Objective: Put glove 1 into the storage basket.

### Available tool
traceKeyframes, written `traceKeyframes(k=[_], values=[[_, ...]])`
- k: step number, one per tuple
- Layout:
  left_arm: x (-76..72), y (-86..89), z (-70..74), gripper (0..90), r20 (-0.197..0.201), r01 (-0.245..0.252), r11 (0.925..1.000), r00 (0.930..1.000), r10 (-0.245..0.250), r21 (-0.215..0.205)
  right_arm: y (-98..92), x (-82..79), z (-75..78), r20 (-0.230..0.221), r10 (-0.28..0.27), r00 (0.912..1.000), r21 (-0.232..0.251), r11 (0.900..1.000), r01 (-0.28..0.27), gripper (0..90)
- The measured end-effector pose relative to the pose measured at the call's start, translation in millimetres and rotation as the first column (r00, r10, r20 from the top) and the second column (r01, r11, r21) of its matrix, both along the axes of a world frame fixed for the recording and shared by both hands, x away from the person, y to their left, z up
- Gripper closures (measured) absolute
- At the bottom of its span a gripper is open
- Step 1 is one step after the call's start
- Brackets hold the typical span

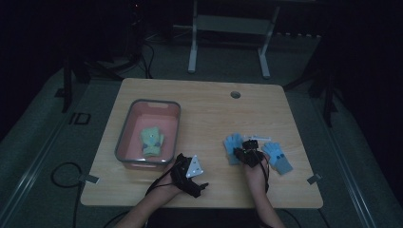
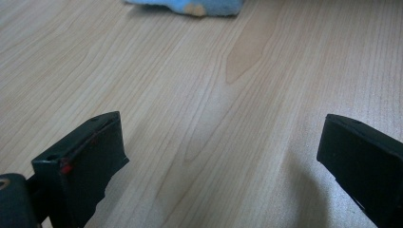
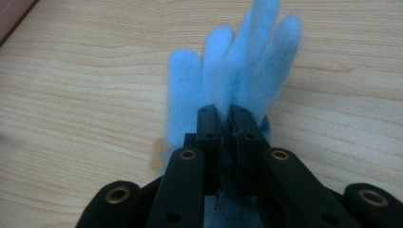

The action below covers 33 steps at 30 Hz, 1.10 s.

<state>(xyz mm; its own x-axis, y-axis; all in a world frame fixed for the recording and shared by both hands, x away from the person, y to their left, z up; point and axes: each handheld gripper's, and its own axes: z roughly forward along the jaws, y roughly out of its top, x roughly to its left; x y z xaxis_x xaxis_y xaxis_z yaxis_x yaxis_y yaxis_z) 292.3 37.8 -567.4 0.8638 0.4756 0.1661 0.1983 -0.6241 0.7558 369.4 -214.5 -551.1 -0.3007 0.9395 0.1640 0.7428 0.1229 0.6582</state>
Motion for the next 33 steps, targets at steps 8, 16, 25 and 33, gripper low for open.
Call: traceKeyframes(k=[8,16,25,33], values=[[-0.3,-0.2,-0.4,2.2,0.003,0.004,1.0,1.0,-0.004,0.004,1.9,-3.2,8.2,0.021,0.002,0.9998,0.013,1.0,-0.002,69.6],[-0.3,0.4,-0.1,2.2,0.0,0.004,1.0,1.0,-0.004,0.001,-12.5,-0.6,35.7,0.105,0.074,0.9917,-0.037,0.997,-0.071,64.6],[0.1,0.0,-1.1,2.2,-0.002,0.002,1.0,1.0,-0.002,0.001,-46.6,7.4,41.4,0.102,0.16,0.9819,-0.07,0.986,-0.153,64.9],[0.2,-1.1,-1.5,2.2,-0.002,0.002,1.0,1.0,-0.002,0.007,-84.5,8.4,39.8,0.11,0.176,0.9782,-0.082,0.982,-0.168,64.9]])
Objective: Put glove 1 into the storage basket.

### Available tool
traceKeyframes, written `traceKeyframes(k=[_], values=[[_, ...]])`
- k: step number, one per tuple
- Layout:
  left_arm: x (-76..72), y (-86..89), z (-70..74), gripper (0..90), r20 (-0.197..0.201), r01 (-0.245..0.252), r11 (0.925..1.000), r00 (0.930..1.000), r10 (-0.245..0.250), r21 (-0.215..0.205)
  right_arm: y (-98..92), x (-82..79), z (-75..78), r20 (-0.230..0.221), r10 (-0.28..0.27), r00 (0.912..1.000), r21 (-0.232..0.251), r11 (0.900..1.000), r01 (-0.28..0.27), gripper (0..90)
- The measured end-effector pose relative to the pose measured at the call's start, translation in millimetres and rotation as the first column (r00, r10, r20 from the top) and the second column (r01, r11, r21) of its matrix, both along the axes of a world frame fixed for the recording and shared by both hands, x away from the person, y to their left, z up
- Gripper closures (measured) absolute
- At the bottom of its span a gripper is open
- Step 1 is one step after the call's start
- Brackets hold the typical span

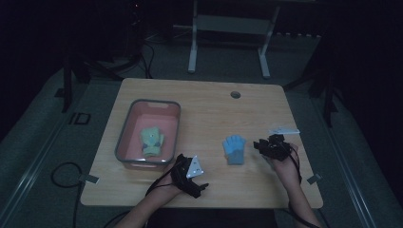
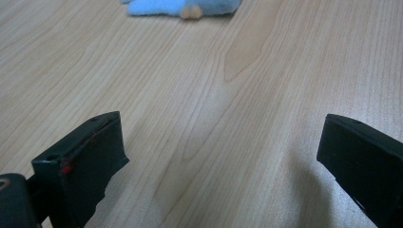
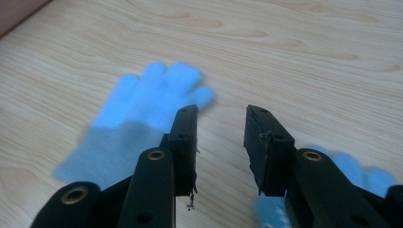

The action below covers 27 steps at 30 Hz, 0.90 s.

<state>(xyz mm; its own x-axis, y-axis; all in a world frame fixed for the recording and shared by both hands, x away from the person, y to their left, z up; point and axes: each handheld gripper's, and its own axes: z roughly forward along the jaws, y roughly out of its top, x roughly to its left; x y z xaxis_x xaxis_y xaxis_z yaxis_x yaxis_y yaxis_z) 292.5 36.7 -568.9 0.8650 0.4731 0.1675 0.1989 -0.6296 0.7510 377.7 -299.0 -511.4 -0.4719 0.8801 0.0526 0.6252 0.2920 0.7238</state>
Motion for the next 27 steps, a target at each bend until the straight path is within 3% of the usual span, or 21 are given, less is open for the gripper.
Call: traceKeyframes(k=[7,16,19,21,27], values=[[-0.1,-1.5,-0.3,2.2,-0.002,0.005,1.0,1.0,-0.005,0.002,-31.1,-3.8,-5.5,-0.007,0.003,1.0,-0.04,0.999,-0.004,66.8],[-0.1,-1.6,-0.1,2.2,-0.002,0.005,1.0,1.0,-0.005,-0.001,-66.3,-6.2,-14.4,-0.042,-0.016,0.999,-0.049,0.999,0.014,62.4],[-0.1,-1.8,-0.3,2.2,-0.002,0.006,1.0,1.0,-0.006,0.001,-70.6,-6.9,-18.4,-0.054,-0.024,0.9983,-0.055,0.998,0.021,59.9],[0.0,-2.0,-0.3,2.2,-0.001,0.007,1.0,1.0,-0.007,0.002,-73.7,-7.6,-29.5,-0.076,-0.039,0.9963,-0.089,0.995,0.032,58.3],[-0.3,-2.0,-0.1,2.2,0.001,0.007,1.0,1.0,-0.007,0.004,-68.8,-11.0,-33.2,-0.034,-0.048,0.9983,-0.126,0.991,0.043,66.9]])
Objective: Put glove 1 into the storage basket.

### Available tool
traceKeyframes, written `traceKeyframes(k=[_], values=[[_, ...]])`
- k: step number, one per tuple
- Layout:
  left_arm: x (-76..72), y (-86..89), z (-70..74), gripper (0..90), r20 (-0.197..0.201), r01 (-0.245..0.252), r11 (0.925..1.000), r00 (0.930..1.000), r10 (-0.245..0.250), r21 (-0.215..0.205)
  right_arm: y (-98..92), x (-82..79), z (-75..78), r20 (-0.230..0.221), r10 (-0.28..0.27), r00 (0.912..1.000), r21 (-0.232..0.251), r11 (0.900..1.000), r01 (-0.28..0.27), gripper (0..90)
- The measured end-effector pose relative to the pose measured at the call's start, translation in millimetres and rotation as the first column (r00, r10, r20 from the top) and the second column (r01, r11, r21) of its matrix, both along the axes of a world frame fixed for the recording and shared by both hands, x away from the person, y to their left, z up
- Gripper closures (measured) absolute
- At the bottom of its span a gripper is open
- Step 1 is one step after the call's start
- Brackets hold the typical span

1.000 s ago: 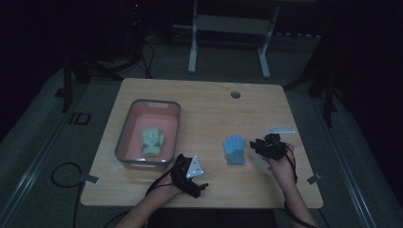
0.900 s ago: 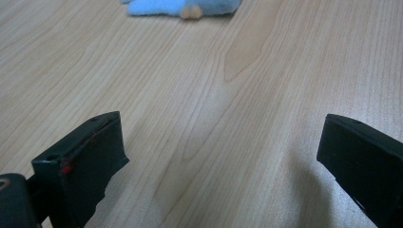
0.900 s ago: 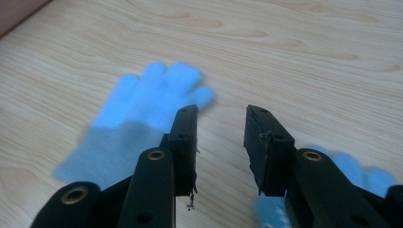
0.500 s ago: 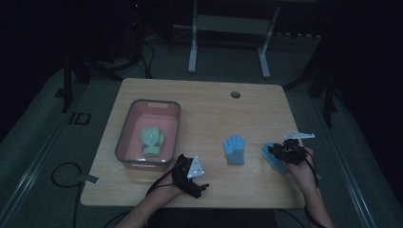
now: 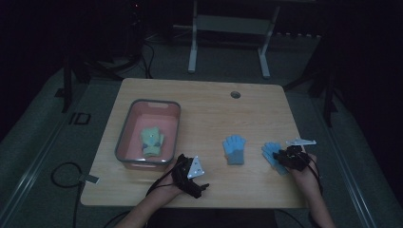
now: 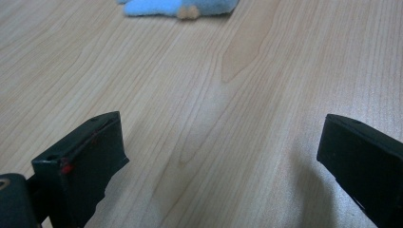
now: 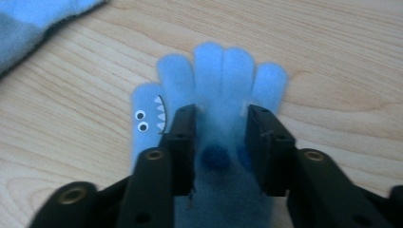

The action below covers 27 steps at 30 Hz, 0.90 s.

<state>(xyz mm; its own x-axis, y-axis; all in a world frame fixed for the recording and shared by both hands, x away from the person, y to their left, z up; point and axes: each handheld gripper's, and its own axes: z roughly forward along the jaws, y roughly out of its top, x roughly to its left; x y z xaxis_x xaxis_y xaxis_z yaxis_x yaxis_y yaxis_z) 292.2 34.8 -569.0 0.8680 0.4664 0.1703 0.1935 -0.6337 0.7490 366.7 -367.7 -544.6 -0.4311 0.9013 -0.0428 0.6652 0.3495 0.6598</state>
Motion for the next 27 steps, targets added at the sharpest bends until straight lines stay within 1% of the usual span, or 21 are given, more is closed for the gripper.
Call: traceKeyframes(k=[1,2,3,4,6,8,9,10,13,14,15,16,17,18,19,21,22,23,24,25,27], values=[[-0.2,0.0,0.0,2.2,0.0,0.0,1.0,1.0,0.0,0.0,1.4,-0.9,-0.3,0.004,-0.002,1.0,-0.001,1.0,0.002,71.3],[-0.2,0.0,0.1,2.2,0.0,0.0,1.0,1.0,0.0,-0.001,3.5,-2.2,-1.0,0.013,-0.013,0.9998,-0.001,1.0,0.013,79.1],[-0.2,0.0,0.1,2.2,0.001,0.0,1.0,1.0,0.0,-0.001,4.5,-2.6,-0.9,0.013,-0.017,0.9998,-0.003,1.0,0.017,81.6],[-0.2,0.0,0.1,2.2,0.001,-0.001,1.0,1.0,0.001,0.0,4.5,-2.6,-0.9,0.013,-0.017,0.9998,-0.003,1.0,0.017,81.6],[0.2,0.0,0.0,2.2,0.002,-0.002,1.0,1.0,0.002,-0.001,8.3,-2.4,1.1,0.012,-0.05,0.9987,-0.007,0.999,0.05,84.9],[0.3,-0.2,0.1,2.2,0.003,-0.004,1.0,1.0,0.004,-0.002,9.5,-2.4,2.9,0.02,-0.064,0.9977,0.001,0.998,0.064,85.3],[0.3,-0.2,0.2,2.2,0.003,-0.004,1.0,1.0,0.004,-0.004,10.4,-2.3,5.5,0.024,-0.079,0.9966,0.017,0.997,0.078,85.5],[0.4,-0.4,0.3,2.2,0.003,-0.004,1.0,1.0,0.004,-0.005,13.4,-2.1,12.6,0.041,-0.112,0.9928,0.041,0.993,0.111,85.7],[0.3,-0.8,0.2,2.2,0.003,-0.004,1.0,1.0,0.004,-0.005,20.2,-0.8,24.5,0.045,-0.168,0.9847,0.084,0.983,0.164,85.8],[0.3,-0.8,0.2,2.2,0.003,-0.004,1.0,1.0,0.004,-0.005,20.2,-0.8,24.5,0.045,-0.168,0.9847,0.084,0.983,0.164,85.8],[0.1,-0.9,0.2,2.2,0.005,-0.004,1.0,1.0,0.005,-0.005,23.3,-0.4,28.2,0.052,-0.184,0.9815,0.088,0.98,0.179,85.8],[-0.1,-0.8,0.5,2.2,0.005,-0.003,1.0,1.0,0.003,-0.007,28.8,0.5,34.3,0.052,-0.224,0.9731,0.102,0.971,0.218,85.8],[-0.1,-0.7,0.6,2.2,0.005,-0.005,1.0,1.0,0.005,-0.007,31.3,1.3,36.6,0.048,-0.243,0.9688,0.113,0.965,0.237,85.9],[-0.1,-0.7,0.6,2.2,0.005,-0.005,1.0,1.0,0.005,-0.007,31.3,1.3,36.6,0.048,-0.243,0.9688,0.113,0.965,0.237,85.9],[0.2,-0.5,0.7,2.2,0.004,-0.008,0.9999,1.0,0.008,-0.01,36.0,2.9,39.8,0.051,-0.272,0.9611,0.121,0.957,0.264,85.9],[0.3,-0.5,0.7,2.2,0.004,-0.011,0.9999,0.9999,0.011,-0.011,40.9,4.0,42.2,0.05,-0.294,0.9545,0.125,0.95,0.286,85.9],[0.3,-0.5,0.7,2.2,0.004,-0.011,0.9999,0.9999,0.011,-0.011,40.9,4.0,42.2,0.05,-0.294,0.9545,0.125,0.95,0.286,85.9],[0.3,-0.5,0.7,2.2,0.004,-0.011,0.9999,0.9999,0.011,-0.011,42.9,4.0,43.3,0.053,-0.305,0.951,0.129,0.946,0.296,85.9],[0.1,-0.7,0.8,2.2,0.004,-0.012,0.9998,0.9999,0.012,-0.015,46.8,4.5,43.7,0.056,-0.324,0.9445,0.14,0.939,0.314,85.9],[0.1,-0.6,1.0,2.2,0.004,-0.012,0.9998,0.9999,0.012,-0.016,48.0,4.6,43.6,0.059,-0.327,0.9433,0.141,0.938,0.316,85.9],[0.0,-0.4,1.4,2.2,0.005,-0.01,0.9999,0.9999,0.01,-0.014,52.1,5.6,42.2,0.072,-0.342,0.9369,0.139,0.934,0.33,85.9]])
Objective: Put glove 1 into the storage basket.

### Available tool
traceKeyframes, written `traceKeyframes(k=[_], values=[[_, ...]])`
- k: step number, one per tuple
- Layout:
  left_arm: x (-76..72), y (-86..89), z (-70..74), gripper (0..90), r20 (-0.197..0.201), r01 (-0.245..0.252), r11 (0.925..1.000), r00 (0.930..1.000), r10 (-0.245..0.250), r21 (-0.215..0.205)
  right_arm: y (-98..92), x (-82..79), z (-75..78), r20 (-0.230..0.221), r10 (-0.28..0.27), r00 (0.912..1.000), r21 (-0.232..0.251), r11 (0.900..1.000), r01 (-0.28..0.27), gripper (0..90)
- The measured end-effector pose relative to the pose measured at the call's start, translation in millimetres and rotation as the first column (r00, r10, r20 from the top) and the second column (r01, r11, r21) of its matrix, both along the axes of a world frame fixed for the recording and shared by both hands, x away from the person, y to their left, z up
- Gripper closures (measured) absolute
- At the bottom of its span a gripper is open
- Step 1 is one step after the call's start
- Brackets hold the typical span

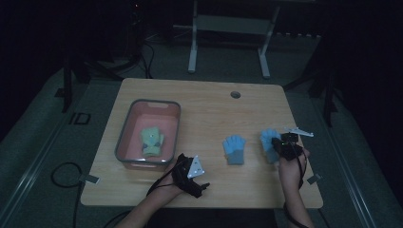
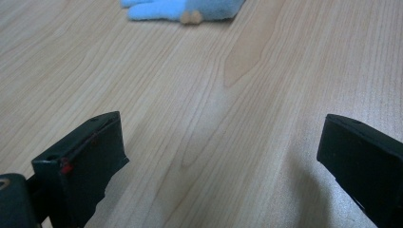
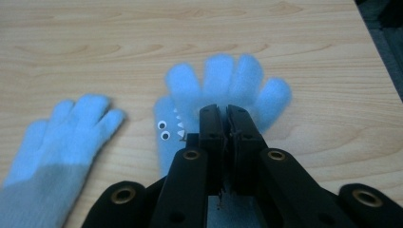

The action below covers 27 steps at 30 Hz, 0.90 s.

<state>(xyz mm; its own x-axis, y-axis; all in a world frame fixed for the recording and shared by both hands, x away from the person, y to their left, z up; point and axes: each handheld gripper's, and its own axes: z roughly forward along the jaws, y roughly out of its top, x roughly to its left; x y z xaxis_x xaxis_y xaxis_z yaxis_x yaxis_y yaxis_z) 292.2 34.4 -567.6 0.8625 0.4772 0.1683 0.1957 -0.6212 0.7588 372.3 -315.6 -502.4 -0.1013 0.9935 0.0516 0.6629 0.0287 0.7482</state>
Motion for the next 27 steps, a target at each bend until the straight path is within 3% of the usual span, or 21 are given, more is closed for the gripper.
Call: traceKeyframes(k=[5,12,18,25,27], values=[[-0.5,0.2,0.9,2.2,0.003,0.002,1.0,1.0,-0.002,-0.002,6.2,2.5,-10.0,-0.005,-0.027,0.9996,0.034,0.999,0.027,85.8],[-0.6,0.8,0.5,2.2,0.002,0.005,1.0,1.0,-0.005,-0.003,4.7,9.1,-31.5,-0.035,-0.08,0.9962,0.032,0.996,0.081,84.7],[-0.7,0.4,-0.1,2.2,0.002,0.006,1.0,1.0,-0.006,0.001,3.1,12.9,-46.7,-0.065,-0.085,0.9943,0.01,0.996,0.086,80.2],[-0.9,0.7,-0.3,2.2,0.001,0.006,1.0,1.0,-0.006,0.0,0.8,13.8,-42.4,-0.068,-0.067,0.9954,0.018,0.998,0.068,72.3],[-0.8,0.7,-0.3,2.2,0.0,0.007,1.0,1.0,-0.007,0.0,-2.0,12.7,-35.2,-0.067,-0.045,0.9967,0.022,0.999,0.047,68.2]])
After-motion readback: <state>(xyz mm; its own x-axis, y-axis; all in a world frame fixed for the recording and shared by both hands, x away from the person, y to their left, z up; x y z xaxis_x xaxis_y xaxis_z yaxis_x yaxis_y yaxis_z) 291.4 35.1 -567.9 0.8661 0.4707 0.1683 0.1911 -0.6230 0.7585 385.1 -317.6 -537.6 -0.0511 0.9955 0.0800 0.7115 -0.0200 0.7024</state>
